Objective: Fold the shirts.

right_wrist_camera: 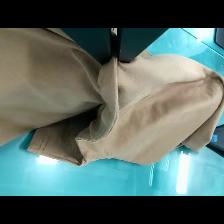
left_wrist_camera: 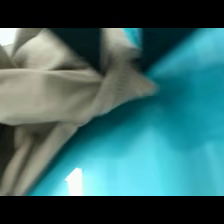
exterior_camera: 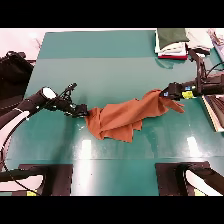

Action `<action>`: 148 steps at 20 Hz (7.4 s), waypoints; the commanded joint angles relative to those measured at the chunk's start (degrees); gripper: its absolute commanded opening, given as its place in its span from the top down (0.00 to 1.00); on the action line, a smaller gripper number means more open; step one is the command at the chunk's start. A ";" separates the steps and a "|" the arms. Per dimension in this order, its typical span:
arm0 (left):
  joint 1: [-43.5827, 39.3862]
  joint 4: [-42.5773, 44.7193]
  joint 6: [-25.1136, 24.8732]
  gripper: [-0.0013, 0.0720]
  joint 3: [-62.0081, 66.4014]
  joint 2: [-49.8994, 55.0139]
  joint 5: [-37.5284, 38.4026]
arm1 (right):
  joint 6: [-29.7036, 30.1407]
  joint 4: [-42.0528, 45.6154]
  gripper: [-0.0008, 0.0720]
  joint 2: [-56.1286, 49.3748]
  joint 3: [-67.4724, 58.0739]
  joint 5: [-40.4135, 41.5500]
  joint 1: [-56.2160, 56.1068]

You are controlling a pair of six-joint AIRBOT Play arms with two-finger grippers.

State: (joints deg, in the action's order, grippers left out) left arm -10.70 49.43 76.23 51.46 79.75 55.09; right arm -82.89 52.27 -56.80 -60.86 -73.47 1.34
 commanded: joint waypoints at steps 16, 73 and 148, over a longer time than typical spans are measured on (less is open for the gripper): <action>9.14 5.44 0.87 0.94 42.88 -40.61 4.79 | -2.93 10.91 0.96 6.45 -43.76 -12.92 0.04; 5.25 -3.78 -1.27 0.23 -13.00 -8.31 -20.52 | -0.46 7.28 0.43 -8.13 0.13 -3.58 3.96; 10.69 7.52 -0.57 0.94 53.22 -31.08 26.18 | 2.89 7.89 0.97 3.61 -32.48 -7.65 13.44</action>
State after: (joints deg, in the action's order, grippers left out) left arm -0.03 56.80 74.94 95.94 50.06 79.96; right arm -77.84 59.88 -59.02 -86.02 -75.48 11.97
